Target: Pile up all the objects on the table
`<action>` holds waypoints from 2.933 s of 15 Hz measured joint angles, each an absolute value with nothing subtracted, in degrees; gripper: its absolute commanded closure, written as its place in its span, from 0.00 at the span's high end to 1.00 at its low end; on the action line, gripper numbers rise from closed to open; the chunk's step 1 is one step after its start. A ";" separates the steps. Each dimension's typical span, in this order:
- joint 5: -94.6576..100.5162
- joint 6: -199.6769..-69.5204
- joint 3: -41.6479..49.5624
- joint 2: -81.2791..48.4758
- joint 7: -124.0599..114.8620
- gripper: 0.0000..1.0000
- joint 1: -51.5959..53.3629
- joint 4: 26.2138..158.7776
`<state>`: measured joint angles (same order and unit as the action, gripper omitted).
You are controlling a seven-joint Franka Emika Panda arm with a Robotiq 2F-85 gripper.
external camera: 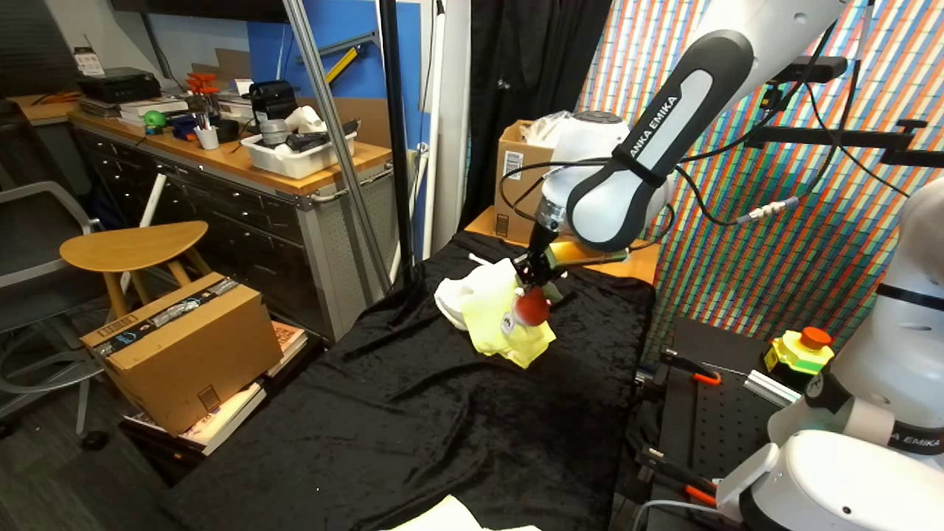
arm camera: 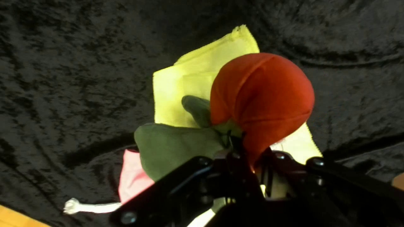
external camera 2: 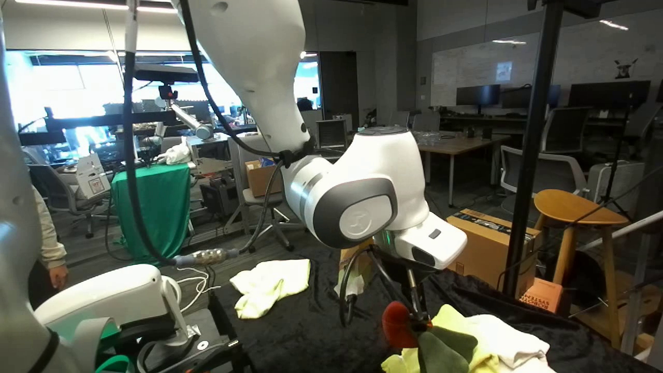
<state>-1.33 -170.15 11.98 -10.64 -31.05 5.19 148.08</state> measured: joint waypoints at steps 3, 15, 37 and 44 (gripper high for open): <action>8.60 -170.30 23.80 -11.22 -43.97 0.10 12.92 148.09; 16.69 -167.32 37.44 -22.95 -72.58 0.10 29.63 139.82; 16.44 -154.37 25.33 -33.71 -79.33 0.75 16.24 128.26; 19.51 -153.06 27.38 -32.03 -80.89 1.00 17.53 127.71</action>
